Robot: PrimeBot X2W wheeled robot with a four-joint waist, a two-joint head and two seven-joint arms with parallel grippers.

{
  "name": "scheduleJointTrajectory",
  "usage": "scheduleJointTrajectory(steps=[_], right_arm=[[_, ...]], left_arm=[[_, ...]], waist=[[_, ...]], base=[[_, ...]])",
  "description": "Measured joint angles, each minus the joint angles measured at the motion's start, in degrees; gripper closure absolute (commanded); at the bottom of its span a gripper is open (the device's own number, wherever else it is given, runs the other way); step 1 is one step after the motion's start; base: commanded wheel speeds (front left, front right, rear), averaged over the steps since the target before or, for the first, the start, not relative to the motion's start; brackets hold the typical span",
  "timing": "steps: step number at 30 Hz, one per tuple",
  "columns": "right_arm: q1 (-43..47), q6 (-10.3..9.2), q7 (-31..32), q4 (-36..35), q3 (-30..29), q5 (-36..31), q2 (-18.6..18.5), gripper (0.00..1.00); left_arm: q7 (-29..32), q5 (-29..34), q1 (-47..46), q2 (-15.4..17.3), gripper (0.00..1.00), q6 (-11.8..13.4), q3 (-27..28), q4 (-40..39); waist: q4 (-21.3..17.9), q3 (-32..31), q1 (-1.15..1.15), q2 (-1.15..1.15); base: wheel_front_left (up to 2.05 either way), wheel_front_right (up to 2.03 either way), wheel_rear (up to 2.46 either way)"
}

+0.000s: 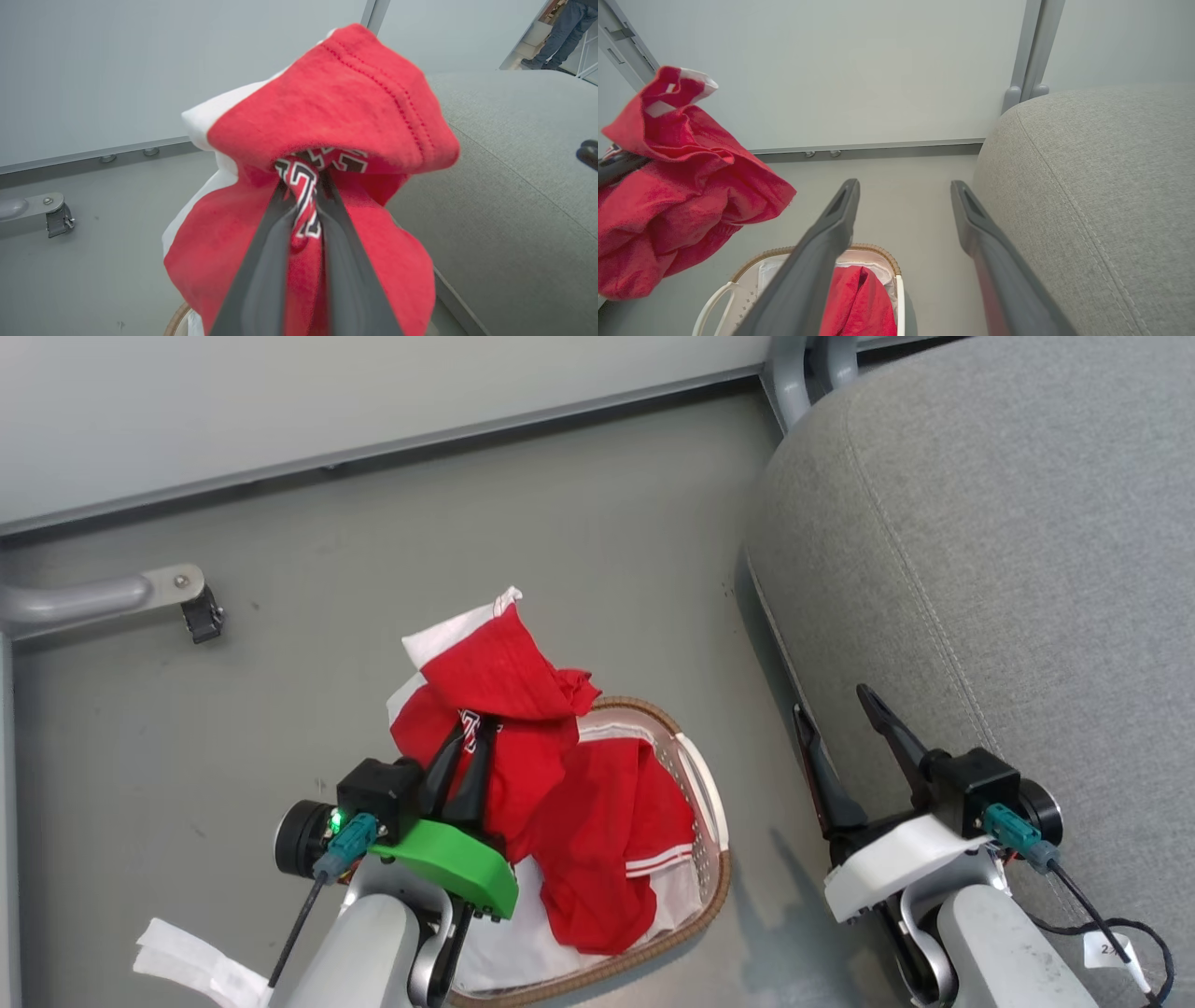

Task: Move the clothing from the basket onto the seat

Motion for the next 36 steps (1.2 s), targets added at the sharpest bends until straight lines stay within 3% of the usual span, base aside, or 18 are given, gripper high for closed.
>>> scheduleJointTrajectory(steps=[14, 25, 36], right_arm=[[6.72, -0.01, 0.00, 1.35, 3.37, 0.03, 0.63, 0.00], [1.50, 0.00, 0.00, -4.60, 19.07, 9.57, -0.45, 0.00], [-5.29, 0.00, -0.01, -7.08, 23.45, 15.29, -0.30, 0.00]], left_arm=[[0.00, -7.83, 0.83, -0.02, 1.00, 0.20, 1.57, -15.56], [0.00, -10.15, 1.85, -0.04, 1.00, 1.00, -1.97, -17.16], [0.00, -10.47, 1.84, -0.05, 1.00, 0.94, -5.27, -15.94]], waist=[[0.84, -10.44, 0.00, 0.00], [1.30, -11.36, 0.00, 0.00], [3.03, -10.09, 0.00, 0.00]], base=[[0.00, 0.00, 0.00], [0.00, 0.00, 0.00], [0.00, 0.00, 0.00]])
